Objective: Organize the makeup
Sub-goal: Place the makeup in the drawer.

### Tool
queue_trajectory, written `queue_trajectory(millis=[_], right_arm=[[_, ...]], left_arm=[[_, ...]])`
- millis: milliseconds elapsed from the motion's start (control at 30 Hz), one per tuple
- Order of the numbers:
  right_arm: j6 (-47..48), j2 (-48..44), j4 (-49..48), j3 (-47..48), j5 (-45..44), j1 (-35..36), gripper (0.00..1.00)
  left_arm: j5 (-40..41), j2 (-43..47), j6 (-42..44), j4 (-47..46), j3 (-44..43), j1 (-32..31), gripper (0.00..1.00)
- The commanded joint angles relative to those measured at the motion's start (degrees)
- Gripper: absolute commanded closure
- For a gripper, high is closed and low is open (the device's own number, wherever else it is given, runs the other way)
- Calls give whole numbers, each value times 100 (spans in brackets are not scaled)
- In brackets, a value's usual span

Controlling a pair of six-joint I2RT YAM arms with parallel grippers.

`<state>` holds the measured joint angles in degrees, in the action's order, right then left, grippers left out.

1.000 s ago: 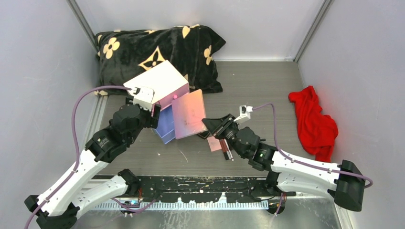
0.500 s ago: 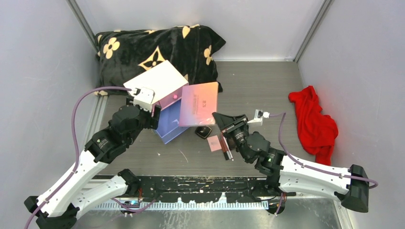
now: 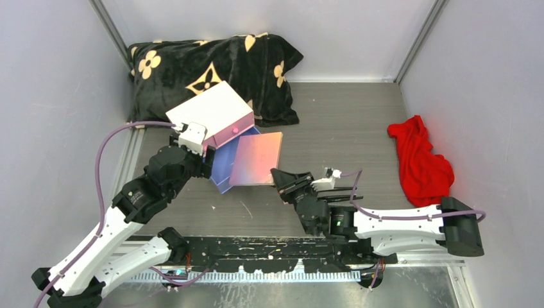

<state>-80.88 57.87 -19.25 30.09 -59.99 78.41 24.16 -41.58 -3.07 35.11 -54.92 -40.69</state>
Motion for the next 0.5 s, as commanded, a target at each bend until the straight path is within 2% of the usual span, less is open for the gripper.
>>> queue_trajectory(millis=[0, 133, 367, 467], right_arm=[[-504, 153, -609, 533, -1222, 341, 99], [-801, 224, -490, 538, -1731, 590, 99], [-2190, 331, 1385, 987, -2546, 918, 99], [-2362, 551, 1472, 1123, -2633, 919, 99]], left_arm=[[-174, 99, -104, -42, 119, 28, 31], [-170, 187, -36, -57, 209, 30, 30], [-405, 150, -83, -136, 268, 28, 31], [-937, 181, -97, -485, 350, 34, 27]])
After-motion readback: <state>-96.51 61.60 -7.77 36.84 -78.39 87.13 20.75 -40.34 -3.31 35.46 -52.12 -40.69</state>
